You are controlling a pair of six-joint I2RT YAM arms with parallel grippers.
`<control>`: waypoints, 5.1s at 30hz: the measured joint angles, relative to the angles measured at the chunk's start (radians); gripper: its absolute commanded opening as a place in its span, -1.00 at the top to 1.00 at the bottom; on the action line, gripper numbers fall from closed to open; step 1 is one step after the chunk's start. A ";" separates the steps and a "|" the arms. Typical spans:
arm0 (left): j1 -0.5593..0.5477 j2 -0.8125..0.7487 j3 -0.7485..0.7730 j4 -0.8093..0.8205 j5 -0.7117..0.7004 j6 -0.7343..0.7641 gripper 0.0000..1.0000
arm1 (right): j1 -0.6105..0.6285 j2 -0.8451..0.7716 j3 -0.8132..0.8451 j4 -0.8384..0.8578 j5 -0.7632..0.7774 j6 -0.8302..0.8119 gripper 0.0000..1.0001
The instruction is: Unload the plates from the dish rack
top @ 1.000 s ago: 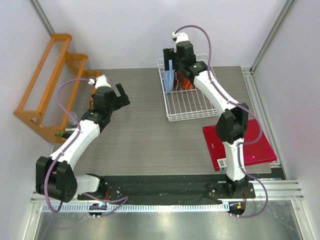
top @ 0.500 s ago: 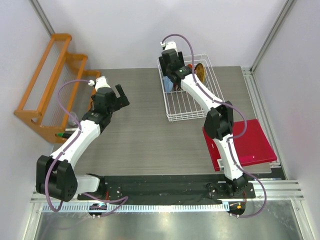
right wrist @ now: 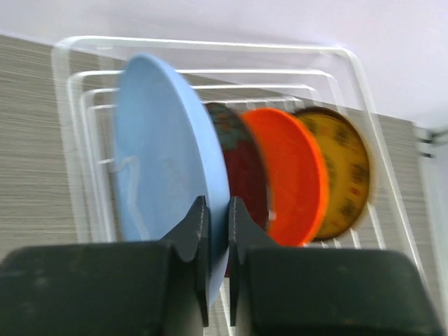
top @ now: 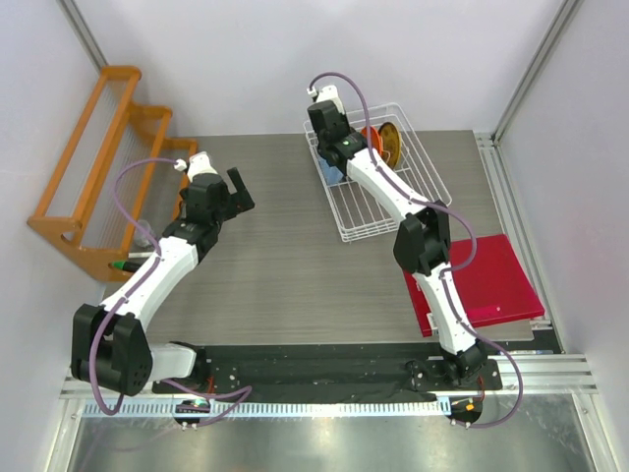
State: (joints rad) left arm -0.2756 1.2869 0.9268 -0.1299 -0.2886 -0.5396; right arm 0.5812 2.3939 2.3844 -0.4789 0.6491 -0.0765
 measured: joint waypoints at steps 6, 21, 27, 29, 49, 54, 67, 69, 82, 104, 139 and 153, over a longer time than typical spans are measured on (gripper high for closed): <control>0.000 0.001 -0.002 0.002 0.000 0.000 -0.99 | 0.022 0.016 0.014 -0.003 0.103 -0.076 0.98; 0.000 0.000 -0.009 -0.002 -0.007 0.002 -0.99 | 0.097 0.002 -0.123 0.314 0.375 -0.341 0.98; 0.000 -0.003 -0.010 -0.002 0.001 0.001 -0.99 | 0.099 -0.093 -0.211 0.382 0.406 -0.375 0.98; 0.000 -0.004 -0.010 -0.002 0.007 0.001 -0.99 | 0.099 -0.139 -0.233 0.399 0.423 -0.389 0.98; -0.001 -0.005 -0.050 0.174 0.312 -0.013 -0.99 | 0.113 -0.700 -0.653 0.191 0.035 0.046 0.98; -0.002 -0.004 -0.088 0.279 0.389 -0.046 -0.99 | 0.113 -0.777 -0.774 0.142 -0.179 0.195 0.98; -0.002 0.027 -0.155 0.431 0.473 -0.124 -0.37 | 0.113 -0.808 -0.973 0.152 -0.438 0.370 0.98; -0.002 0.027 -0.169 0.435 0.473 -0.129 -0.28 | 0.113 -0.813 -0.975 0.165 -0.448 0.381 0.98; -0.005 0.010 -0.212 0.448 0.459 -0.131 1.00 | 0.098 -0.816 -0.977 0.178 -0.445 0.394 0.97; -0.006 -0.083 -0.264 0.221 0.082 -0.062 1.00 | 0.020 -0.789 -0.946 0.229 -0.319 0.329 -0.52; -0.005 -0.045 -0.270 0.016 -0.145 -0.098 -0.62 | -0.172 -0.115 -0.300 0.113 -0.295 0.154 0.13; -0.005 -0.146 -0.257 0.012 -0.085 -0.080 -0.71 | -0.169 -0.071 -0.243 0.077 -0.277 0.077 0.98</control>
State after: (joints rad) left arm -0.2810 1.1404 0.6701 -0.1181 -0.3733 -0.6197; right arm 0.4126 2.3234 2.1414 -0.4023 0.3721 0.0006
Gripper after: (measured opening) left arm 0.850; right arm 0.088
